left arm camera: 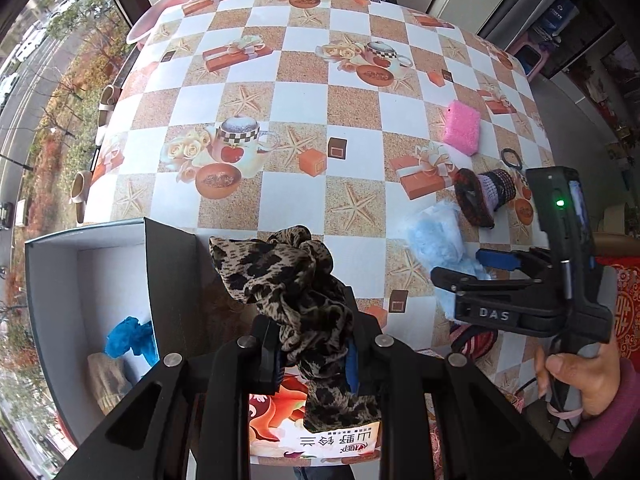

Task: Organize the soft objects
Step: 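Lift and carry the leopard scrunchie and blue duster with both tools over the white box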

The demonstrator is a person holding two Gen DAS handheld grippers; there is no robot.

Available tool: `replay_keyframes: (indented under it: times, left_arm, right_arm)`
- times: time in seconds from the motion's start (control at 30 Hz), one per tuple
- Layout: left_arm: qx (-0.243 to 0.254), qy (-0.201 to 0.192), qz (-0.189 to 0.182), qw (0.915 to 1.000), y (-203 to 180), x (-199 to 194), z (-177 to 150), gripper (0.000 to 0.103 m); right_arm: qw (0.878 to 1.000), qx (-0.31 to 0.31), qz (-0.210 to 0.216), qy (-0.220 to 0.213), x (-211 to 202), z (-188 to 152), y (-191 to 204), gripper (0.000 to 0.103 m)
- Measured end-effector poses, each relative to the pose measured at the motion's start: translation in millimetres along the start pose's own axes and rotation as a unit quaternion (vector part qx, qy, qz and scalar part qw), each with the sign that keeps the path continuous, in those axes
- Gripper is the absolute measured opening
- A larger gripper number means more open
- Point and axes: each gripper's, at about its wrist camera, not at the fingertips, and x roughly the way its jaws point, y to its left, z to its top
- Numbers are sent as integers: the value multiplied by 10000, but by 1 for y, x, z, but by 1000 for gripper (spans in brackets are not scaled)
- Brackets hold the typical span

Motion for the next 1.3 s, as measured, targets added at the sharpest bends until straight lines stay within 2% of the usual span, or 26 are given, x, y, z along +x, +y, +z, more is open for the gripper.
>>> replay_keyframes:
  times: [0.07,0.13,0.17,0.2,0.3,0.43,0.47,0.53,0.57,0.6,0.7,1.0,1.3]
  left_arm:
    - [-40,14,7,10000,2,0,-4,25]
    - [-55,16,19,10000,4,0,-7,25]
    - [-50,17,27,10000,4,0,-9,25]
    - [-44,21,29,10000,5,0,-11,25]
    - [-64,36,18,10000,8,1,-14,25]
    - [-79,59,-5,10000,10,1,-18,25]
    - [-67,48,-2,10000,10,0,-18,25]
    - [-17,16,24,10000,9,-1,-20,25]
    - [6,6,37,10000,9,-2,-21,25]
    - [18,6,36,10000,8,-2,-22,25]
    - [7,6,18,10000,10,-3,-26,25]
    - [97,-216,117,9997,15,-27,-32,25]
    - [242,-646,97,9976,16,-74,-39,25]
  right_arm:
    - [9992,-275,-268,115,15,4,14,75]
    - [9967,-545,-590,141,25,7,23,89]
    - [9957,-607,-686,158,29,8,26,98]
    - [9955,-573,-701,280,35,9,25,103]
    - [9907,-553,-1138,508,44,9,25,103]
    - [9903,-579,-1108,602,44,11,25,103]
    - [9905,-537,-1126,573,42,11,24,101]
    - [9913,-511,-1149,381,34,11,25,86]
    - [9913,-599,-1144,249,27,11,27,62]
    - [9911,-736,-1104,144,21,13,30,27]
    - [9966,-654,-497,118,11,14,27,26]
    - [9976,-300,-74,-617,-73,8,12,26]
    - [9937,-464,32,-1022,-140,-15,38,26]
